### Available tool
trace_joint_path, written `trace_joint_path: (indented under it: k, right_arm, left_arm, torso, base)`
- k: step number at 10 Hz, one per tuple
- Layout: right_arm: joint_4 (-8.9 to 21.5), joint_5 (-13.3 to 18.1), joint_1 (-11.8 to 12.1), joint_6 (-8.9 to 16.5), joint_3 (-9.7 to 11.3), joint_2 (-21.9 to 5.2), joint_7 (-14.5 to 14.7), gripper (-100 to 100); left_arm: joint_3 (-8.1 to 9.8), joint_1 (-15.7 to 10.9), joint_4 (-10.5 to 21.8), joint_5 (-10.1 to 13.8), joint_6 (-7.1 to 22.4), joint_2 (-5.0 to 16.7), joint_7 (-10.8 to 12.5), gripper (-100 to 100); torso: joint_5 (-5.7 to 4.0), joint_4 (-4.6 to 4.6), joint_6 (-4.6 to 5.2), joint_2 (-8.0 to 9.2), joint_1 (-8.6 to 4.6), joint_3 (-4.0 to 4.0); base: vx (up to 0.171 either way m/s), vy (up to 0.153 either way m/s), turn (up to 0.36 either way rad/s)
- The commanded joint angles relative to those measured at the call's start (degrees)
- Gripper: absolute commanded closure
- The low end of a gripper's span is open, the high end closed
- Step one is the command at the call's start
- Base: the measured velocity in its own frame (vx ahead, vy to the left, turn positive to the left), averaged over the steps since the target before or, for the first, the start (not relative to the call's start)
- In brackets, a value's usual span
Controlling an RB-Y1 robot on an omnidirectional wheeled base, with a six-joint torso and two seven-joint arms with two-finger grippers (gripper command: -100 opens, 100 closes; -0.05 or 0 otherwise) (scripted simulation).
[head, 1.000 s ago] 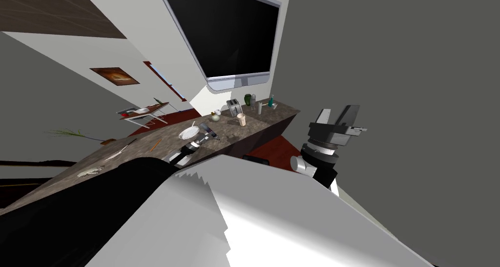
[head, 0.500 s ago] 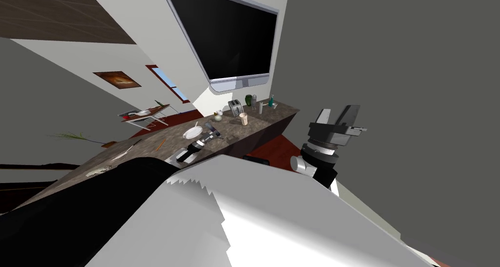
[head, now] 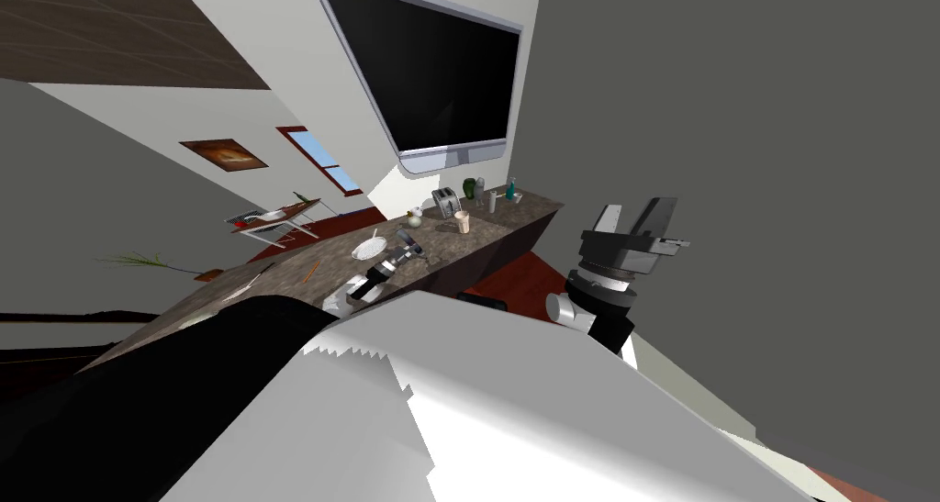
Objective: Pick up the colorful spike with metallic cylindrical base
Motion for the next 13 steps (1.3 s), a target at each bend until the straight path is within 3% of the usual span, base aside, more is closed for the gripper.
trace_joint_path:
  k: [1, 2, 4, 9, 11, 12, 13]
  right_arm:
    - [0.0, 0.0, 0.0, 0.0, 0.0, 0.0, 0.0, 0]
    - [0.0, 0.0, 0.0, 0.0, 0.0, 0.0, 0.0, 0]
    - [0.0, 0.0, 0.0, 0.0, 0.0, 0.0, 0.0, 0]
    - [0.0, 0.0, 0.0, 0.0, 0.0, 0.0, 0.0, 0]
    - [0.0, 0.0, 0.0, 0.0, 0.0, 0.0, 0.0, 0]
    - [0.0, 0.0, 0.0, 0.0, 0.0, 0.0, 0.0, 0]
    - [0.0, 0.0, 0.0, 0.0, 0.0, 0.0, 0.0, 0]
  left_arm:
    - [-0.35, 0.0, -1.9, -0.8, 2.9, -0.9, 0.0, 100]
    - [-1.13, -0.6, -4.3, -2.5, 4.6, -2.5, 0.1, 100]
    - [-1.13, -0.6, -4.9, -2.5, 6.7, -2.5, 0.1, 100]
    - [-3.47, -2.3, -13.7, -7.6, 15.5, -7.2, 0.5, 100]
    - [-3.47, -2.3, -14.2, -7.6, 17.6, -7.2, 0.5, 100]
    - [-3.46, -2.2, -13.9, -7.5, 16.7, -7.3, 0.3, 100]
    - [-3.46, -2.2, -13.9, -7.5, 16.9, -7.3, 0.3, 0]
  torso:
    - [0.00, 0.00, 0.00, 0.00, 0.00, 0.00]
    - [0.00, -0.03, -0.06, -0.03, -0.04, -0.02]
    - [0.02, -0.03, -0.08, -0.01, 0.03, -0.02]
    - [-0.01, -0.03, -0.08, -0.06, -0.03, -0.04]
    - [-0.02, -0.02, -0.09, -0.04, -0.02, -0.03]
    - [-0.03, -0.05, -0.11, -0.14, -0.15, -0.08]
    - [-0.06, -0.07, -0.10, -0.23, -0.26, -0.14]
  base:
    - [-0.073, 0.076, -0.038]
    - [-0.087, 0.105, -0.028]
    - [-0.059, 0.063, -0.019]
    - [-0.073, 0.078, -0.032]
    - [-0.056, 0.060, -0.018]
    - [-0.011, 0.009, 0.002]
    - [0.000, 0.000, 0.000]
